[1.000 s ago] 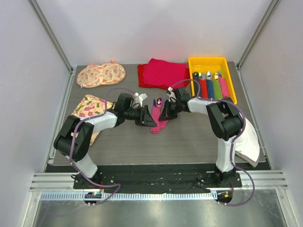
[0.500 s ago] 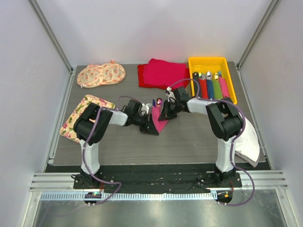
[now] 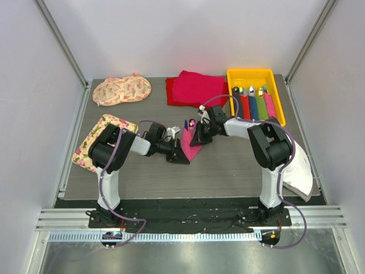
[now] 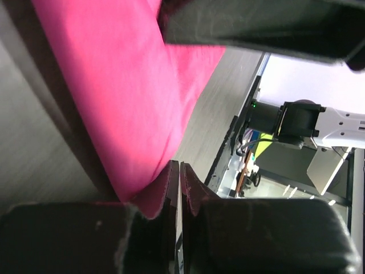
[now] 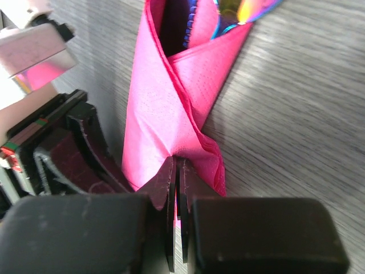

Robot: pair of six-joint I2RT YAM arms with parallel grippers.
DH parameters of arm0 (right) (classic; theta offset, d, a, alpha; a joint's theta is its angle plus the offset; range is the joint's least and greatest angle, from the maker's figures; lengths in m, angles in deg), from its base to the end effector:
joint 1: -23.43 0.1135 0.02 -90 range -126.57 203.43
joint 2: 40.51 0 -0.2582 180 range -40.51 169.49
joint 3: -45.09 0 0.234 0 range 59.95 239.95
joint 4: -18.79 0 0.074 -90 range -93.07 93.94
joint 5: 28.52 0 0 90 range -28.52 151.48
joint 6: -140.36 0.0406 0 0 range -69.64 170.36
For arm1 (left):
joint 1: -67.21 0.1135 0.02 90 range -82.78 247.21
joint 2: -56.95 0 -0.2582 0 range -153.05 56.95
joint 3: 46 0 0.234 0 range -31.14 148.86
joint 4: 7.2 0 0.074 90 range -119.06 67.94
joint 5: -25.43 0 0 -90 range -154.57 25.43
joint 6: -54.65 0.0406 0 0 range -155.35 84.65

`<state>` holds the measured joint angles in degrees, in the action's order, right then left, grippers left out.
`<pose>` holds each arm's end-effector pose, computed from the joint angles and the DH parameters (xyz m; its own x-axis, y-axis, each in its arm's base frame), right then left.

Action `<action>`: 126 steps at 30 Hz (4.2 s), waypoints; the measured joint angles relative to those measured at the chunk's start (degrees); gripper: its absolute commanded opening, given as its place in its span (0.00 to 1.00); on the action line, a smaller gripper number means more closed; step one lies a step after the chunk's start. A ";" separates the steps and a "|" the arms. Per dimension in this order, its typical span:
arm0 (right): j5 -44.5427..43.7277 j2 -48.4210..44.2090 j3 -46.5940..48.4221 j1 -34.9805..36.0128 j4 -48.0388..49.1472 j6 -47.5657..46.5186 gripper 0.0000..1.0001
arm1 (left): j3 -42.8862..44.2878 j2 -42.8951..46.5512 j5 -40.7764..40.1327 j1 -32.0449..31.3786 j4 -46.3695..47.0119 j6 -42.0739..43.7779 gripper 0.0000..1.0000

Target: Place the utensils on the paper napkin and roll it up

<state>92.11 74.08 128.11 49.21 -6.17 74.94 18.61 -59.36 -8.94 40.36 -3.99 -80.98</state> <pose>0.3394 0.1869 0.1349 -0.9440 -0.0585 -0.3247 -0.2580 0.7444 0.6159 0.2915 -0.1851 0.0887 -0.9984 0.0531 -0.0216 0.0420 0.4212 -0.9060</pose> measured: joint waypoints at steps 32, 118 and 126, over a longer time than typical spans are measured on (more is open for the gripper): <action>0.07 -1.11 0.22 0.20 -2.89 -4.81 0.10 | -0.90 -0.55 -1.44 1.70 4.85 -4.26 0.00; 0.15 4.31 7.82 -0.50 1.31 1.11 0.39 | -2.23 0.02 -3.61 -0.87 7.26 -9.42 0.02; -0.66 4.70 6.67 -0.35 2.08 1.42 0.01 | -2.16 0.00 -3.56 -0.87 7.21 -9.42 0.03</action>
<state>91.46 78.78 134.78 48.86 -4.10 76.36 16.45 -59.36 -12.50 39.49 3.22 -90.40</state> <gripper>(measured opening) 0.119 0.027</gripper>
